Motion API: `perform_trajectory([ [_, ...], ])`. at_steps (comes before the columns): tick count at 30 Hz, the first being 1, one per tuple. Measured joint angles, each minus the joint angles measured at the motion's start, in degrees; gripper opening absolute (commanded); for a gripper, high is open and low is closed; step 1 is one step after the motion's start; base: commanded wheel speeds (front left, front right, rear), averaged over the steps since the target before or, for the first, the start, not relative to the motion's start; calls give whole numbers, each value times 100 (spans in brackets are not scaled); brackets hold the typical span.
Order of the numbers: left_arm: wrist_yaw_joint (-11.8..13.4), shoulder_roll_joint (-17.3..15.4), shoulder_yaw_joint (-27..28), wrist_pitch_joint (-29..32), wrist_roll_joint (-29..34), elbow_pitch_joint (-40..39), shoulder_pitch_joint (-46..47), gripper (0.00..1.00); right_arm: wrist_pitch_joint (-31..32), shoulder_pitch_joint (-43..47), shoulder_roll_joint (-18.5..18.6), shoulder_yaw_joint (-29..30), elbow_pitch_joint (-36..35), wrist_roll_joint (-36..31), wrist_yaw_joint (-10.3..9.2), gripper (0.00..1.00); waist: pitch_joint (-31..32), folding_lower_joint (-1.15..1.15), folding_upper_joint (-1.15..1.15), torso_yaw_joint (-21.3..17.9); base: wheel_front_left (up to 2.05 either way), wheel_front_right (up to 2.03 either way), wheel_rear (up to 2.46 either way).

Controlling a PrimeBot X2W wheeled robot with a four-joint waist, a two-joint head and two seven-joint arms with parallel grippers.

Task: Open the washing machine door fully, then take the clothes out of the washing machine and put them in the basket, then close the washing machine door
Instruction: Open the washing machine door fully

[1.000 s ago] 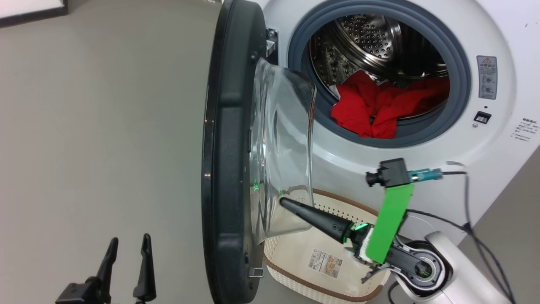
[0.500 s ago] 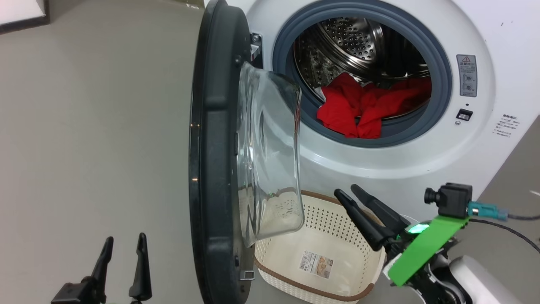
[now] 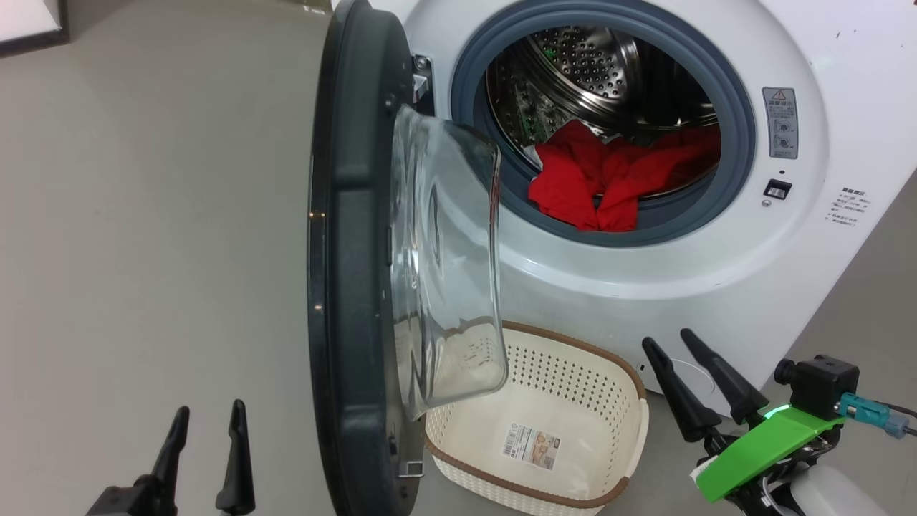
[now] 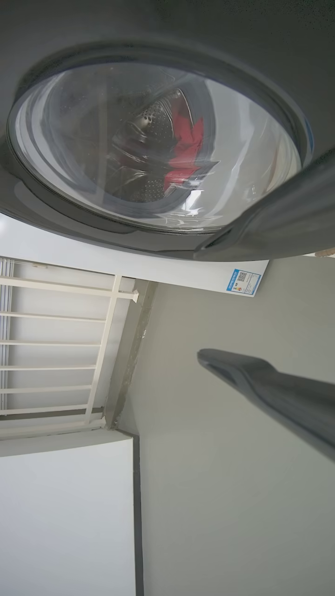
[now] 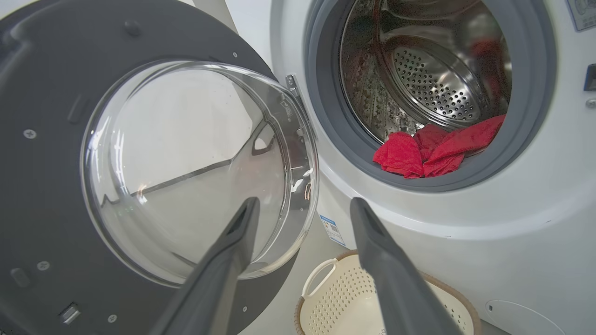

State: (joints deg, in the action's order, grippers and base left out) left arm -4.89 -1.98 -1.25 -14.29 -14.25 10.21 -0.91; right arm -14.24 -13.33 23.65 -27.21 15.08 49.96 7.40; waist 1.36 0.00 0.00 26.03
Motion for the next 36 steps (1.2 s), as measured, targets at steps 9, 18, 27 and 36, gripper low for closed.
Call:
perform_trajectory([
  [9,0,0,0,0,9,-20,2,100,-5,392,-639,911,113,-1606,0,100,-35,0,0,-18,0,0,0],
  [18,0,0,26,0,16,-21,2,100,-5,523,-924,1141,136,-2020,0,100,-33,0,0,-45,0,0,0],
  [27,0,0,46,0,14,-49,2,100,-5,525,-966,1185,63,-2176,0,100,-51,0,0,-86,0,0,0],
  [36,1,0,40,0,13,-53,2,100,-5,539,-976,1166,52,-2217,0,100,-27,0,0,-120,0,0,0],
])
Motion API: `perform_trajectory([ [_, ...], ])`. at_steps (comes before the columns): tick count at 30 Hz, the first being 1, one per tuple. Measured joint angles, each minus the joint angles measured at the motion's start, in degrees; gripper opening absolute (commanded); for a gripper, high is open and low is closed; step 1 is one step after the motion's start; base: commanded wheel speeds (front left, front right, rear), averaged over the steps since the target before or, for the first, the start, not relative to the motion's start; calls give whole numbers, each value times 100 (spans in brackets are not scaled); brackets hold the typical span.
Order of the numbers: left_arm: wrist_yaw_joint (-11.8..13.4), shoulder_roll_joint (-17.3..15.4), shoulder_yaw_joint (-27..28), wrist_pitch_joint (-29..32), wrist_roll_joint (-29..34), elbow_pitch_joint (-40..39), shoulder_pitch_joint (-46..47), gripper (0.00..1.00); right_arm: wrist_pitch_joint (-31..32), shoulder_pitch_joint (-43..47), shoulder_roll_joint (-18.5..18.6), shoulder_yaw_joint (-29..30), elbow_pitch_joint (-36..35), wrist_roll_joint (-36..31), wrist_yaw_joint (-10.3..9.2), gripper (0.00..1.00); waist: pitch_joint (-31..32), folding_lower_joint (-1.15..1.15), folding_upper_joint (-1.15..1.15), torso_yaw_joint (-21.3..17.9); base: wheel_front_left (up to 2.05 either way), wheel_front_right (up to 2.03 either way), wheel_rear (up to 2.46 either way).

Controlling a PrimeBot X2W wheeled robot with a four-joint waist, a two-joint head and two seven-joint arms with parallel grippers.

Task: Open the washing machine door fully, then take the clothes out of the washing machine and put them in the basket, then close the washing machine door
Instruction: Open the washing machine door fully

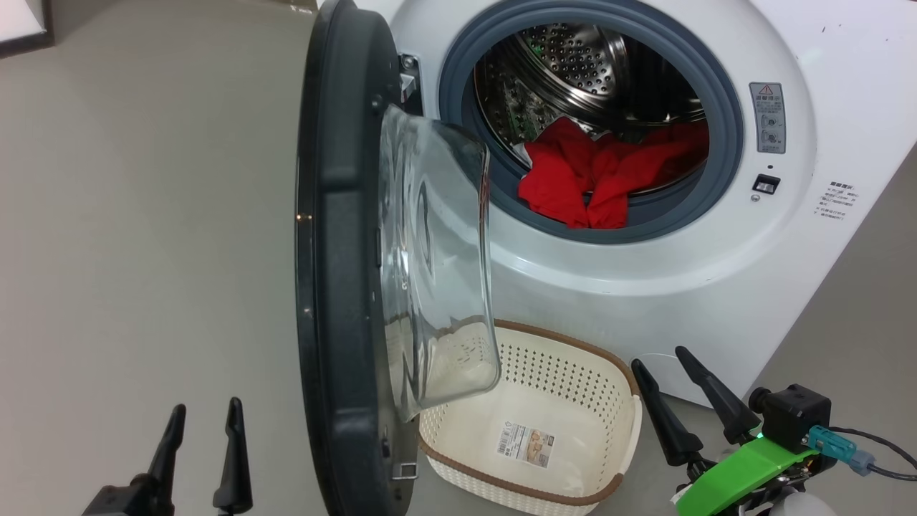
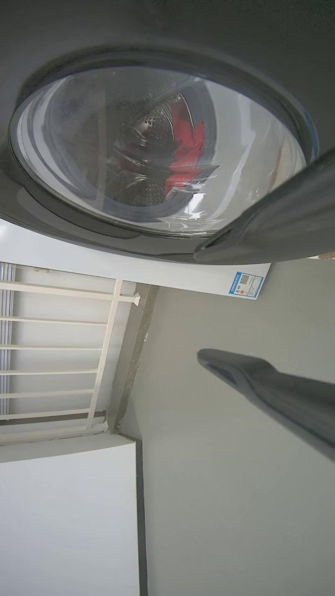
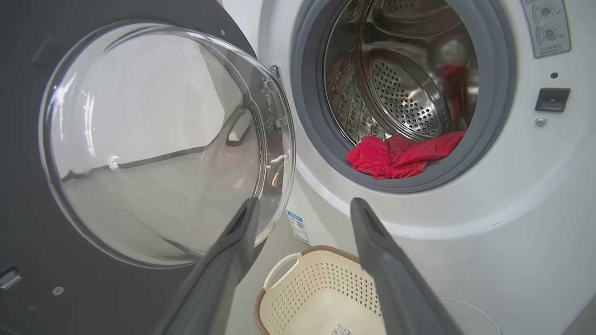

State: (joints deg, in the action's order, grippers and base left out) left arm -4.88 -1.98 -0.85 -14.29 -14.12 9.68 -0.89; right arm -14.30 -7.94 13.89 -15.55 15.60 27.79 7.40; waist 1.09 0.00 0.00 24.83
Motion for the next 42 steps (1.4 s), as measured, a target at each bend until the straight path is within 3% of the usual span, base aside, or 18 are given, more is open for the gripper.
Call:
perform_trajectory([
  [14,0,0,-19,0,0,8,0,100,0,0,-2,-14,10,1,0,100,8,0,0,-14,0,0,0],
  [15,0,0,-21,0,0,9,0,85,0,0,-2,-14,13,2,0,100,9,0,0,-15,0,0,0],
  [16,0,0,-22,0,0,11,0,53,0,0,-2,-14,15,2,0,100,9,0,0,-15,0,0,0],
  [17,0,0,-22,0,-4,11,0,35,0,0,-2,-14,18,2,0,100,10,0,0,-15,0,0,0],
  [18,-1,0,-22,0,-20,10,0,0,0,0,-2,-14,21,2,0,100,13,0,0,-14,0,0,0],
  [28,-44,0,93,0,-10,-260,5,0,0,0,-22,19,24,62,0,100,2,0,0,3,0,0,0],
  [36,-49,-1,102,0,123,-971,25,0,0,1,-24,20,86,62,0,100,-3,0,0,27,0,0,0],
  [42,-48,-3,-226,-1,205,-1726,26,0,0,1,-53,27,104,62,0,100,-6,0,0,58,0,0,0],
])
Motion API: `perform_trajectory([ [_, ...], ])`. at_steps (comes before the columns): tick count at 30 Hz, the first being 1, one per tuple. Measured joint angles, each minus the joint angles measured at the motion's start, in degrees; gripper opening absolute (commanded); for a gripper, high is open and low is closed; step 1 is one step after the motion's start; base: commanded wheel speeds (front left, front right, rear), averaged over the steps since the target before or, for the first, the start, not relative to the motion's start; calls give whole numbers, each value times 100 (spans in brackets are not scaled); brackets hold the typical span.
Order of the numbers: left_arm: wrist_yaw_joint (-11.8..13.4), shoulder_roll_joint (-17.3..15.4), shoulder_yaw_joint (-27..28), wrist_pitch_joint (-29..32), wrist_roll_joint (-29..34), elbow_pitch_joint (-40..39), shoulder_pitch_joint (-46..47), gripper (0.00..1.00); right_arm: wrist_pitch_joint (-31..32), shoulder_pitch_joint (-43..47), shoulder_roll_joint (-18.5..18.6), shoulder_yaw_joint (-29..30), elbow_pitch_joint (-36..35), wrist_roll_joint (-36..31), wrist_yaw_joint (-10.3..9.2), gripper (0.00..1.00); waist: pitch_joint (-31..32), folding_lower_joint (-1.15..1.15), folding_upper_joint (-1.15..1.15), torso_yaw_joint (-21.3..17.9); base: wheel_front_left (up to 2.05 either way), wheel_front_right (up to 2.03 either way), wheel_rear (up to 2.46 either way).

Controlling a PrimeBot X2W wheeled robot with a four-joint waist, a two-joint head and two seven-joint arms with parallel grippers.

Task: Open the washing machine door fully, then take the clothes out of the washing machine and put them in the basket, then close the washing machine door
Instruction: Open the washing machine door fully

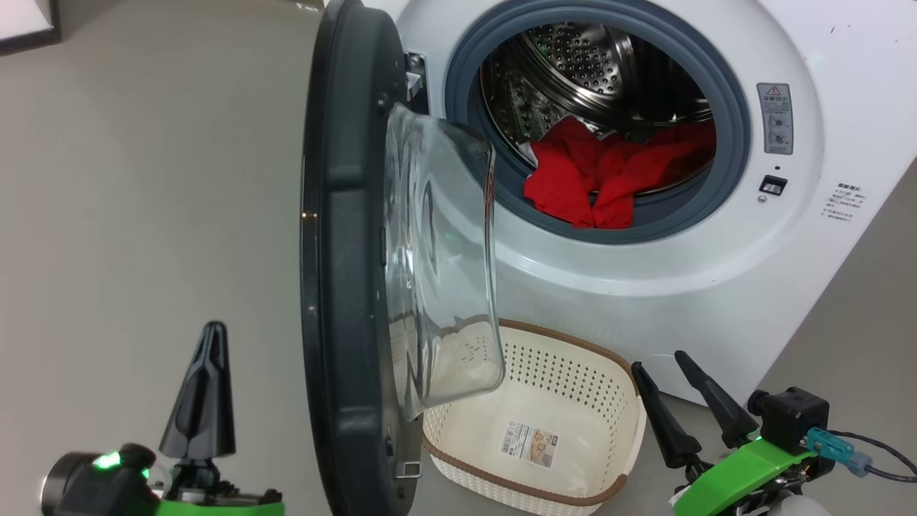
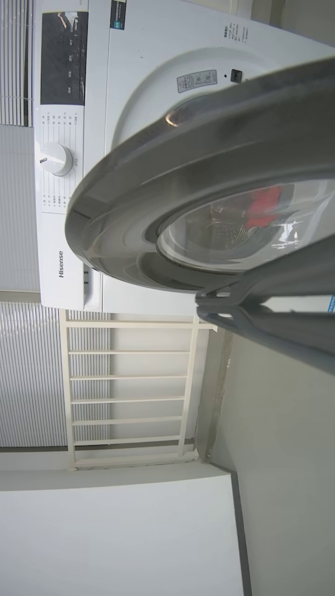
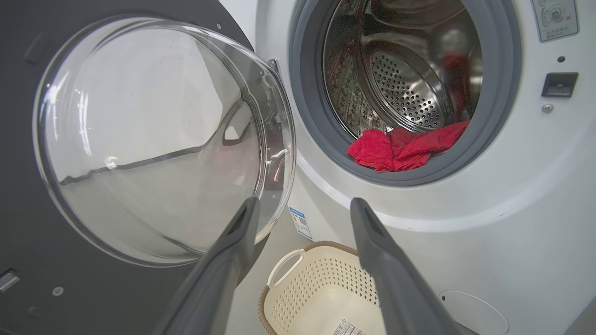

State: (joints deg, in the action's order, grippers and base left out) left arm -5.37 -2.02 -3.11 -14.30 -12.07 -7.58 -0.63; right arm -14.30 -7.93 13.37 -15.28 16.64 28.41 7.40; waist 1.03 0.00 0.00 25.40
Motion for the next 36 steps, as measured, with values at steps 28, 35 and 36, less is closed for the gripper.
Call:
perform_trajectory([
  [28,-102,-279,-2107,778,363,-1543,-240,0,0,0,-42,-24,75,0,0,100,-40,0,0,-6,0,0,0],
  [35,-142,-336,-2262,979,152,-1155,-331,0,0,-1,-38,-69,113,37,0,100,-49,0,0,-44,0,0,0],
  [36,-142,-337,-2276,989,110,-1079,-366,0,0,-2,-38,-77,118,52,0,100,-50,0,0,-50,0,0,0],
])
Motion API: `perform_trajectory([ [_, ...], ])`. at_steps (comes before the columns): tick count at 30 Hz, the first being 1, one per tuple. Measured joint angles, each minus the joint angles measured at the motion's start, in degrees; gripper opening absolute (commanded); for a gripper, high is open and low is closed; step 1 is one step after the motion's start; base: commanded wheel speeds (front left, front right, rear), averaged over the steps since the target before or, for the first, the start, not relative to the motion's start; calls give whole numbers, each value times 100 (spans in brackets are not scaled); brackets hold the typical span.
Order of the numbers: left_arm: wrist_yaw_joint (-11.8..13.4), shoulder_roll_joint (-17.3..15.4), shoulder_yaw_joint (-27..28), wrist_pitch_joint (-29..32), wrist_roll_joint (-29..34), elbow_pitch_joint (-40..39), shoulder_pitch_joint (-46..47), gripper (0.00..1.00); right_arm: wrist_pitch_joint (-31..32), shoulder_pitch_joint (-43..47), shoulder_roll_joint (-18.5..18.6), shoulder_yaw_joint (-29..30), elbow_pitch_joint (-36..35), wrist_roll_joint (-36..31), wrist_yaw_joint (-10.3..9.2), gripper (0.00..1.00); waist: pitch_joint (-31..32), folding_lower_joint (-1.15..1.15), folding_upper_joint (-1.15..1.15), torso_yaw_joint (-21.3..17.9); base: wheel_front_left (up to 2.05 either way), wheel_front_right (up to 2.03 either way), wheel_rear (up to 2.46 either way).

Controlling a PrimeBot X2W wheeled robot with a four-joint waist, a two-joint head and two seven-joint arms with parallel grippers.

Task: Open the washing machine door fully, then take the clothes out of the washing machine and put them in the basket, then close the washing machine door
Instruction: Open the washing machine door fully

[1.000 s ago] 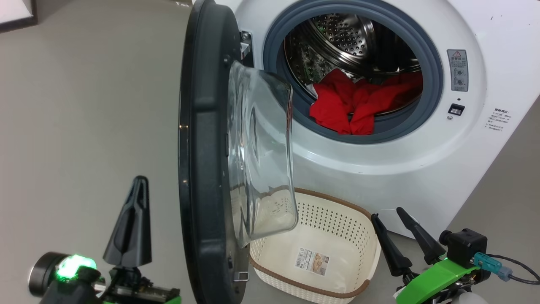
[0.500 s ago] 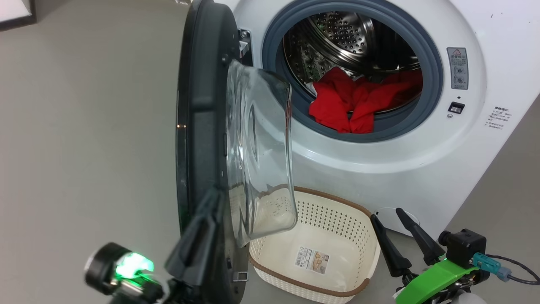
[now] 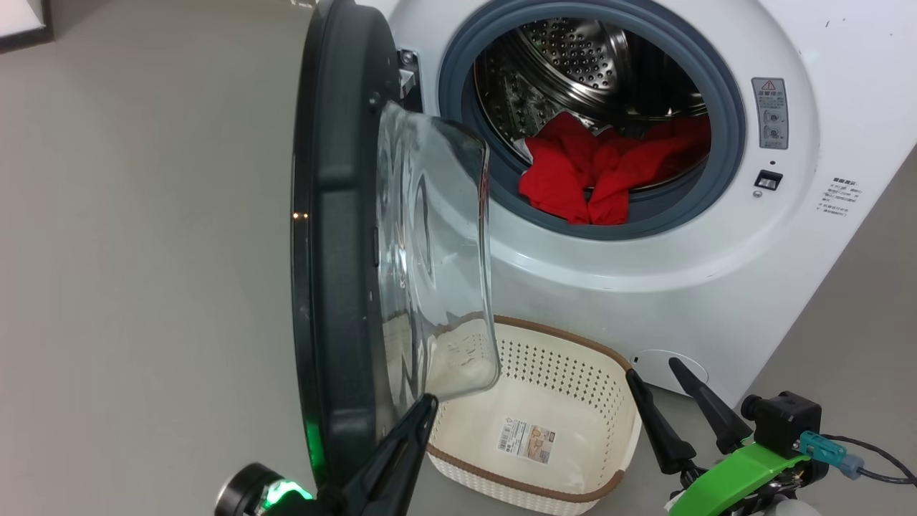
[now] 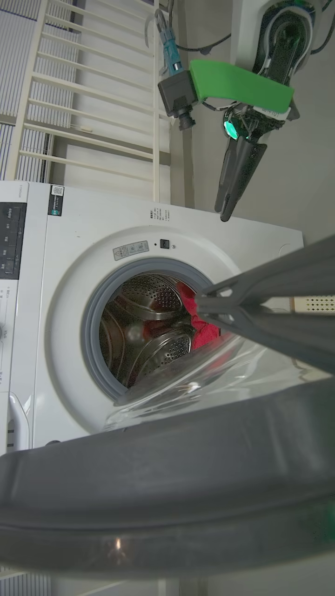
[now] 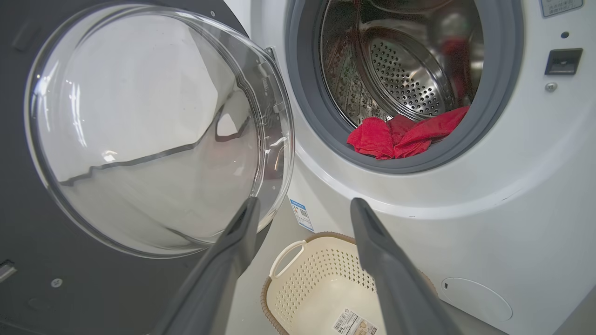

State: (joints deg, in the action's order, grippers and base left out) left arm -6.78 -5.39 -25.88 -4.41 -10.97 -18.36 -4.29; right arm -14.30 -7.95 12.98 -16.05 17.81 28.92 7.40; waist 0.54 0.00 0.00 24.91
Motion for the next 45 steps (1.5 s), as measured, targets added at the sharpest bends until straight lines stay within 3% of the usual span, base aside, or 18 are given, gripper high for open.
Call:
perform_trajectory([
  [18,4,24,82,-181,-614,1626,-27,0,0,-2,7,-62,38,9,0,100,-3,0,0,-25,0,0,0],
  [45,510,-330,1118,-323,-1043,1835,-26,0,0,-1,-7,-4,59,58,0,100,-97,0,0,150,0,0,0],
])
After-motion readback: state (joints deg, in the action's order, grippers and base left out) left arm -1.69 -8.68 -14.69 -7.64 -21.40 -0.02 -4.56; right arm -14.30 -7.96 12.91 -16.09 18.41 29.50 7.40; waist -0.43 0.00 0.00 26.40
